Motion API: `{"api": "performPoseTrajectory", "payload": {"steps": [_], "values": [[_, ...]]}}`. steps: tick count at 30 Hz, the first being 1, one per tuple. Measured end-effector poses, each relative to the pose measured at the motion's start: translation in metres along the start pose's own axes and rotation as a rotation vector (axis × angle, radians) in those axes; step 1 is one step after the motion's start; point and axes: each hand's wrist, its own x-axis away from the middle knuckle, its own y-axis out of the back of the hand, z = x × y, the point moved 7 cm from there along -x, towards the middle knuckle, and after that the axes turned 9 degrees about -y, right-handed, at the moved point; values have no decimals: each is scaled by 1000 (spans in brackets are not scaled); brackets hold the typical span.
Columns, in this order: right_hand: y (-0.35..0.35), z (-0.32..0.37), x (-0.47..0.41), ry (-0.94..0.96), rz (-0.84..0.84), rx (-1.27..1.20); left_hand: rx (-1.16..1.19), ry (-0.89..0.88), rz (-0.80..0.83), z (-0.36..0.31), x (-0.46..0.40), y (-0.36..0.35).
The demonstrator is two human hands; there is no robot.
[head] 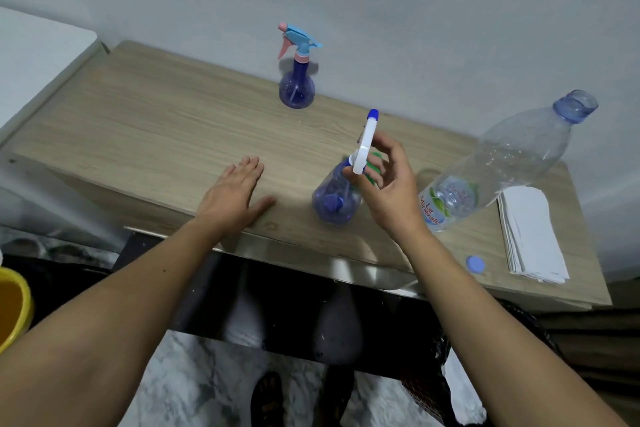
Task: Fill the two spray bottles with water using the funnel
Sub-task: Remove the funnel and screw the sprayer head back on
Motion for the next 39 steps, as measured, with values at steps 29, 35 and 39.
{"api": "performPoseTrajectory", "payload": {"steps": [29, 35, 39], "values": [[-67, -58, -2, -299, 87, 103, -105, -13, -41, -1, 3, -6], [-75, -64, -7, -305, 120, 111, -95, -21, -75, -1, 4, -5], [-74, -67, -7, -320, 95, 126, -92, -24, -80, -1, 4, -5]]}}
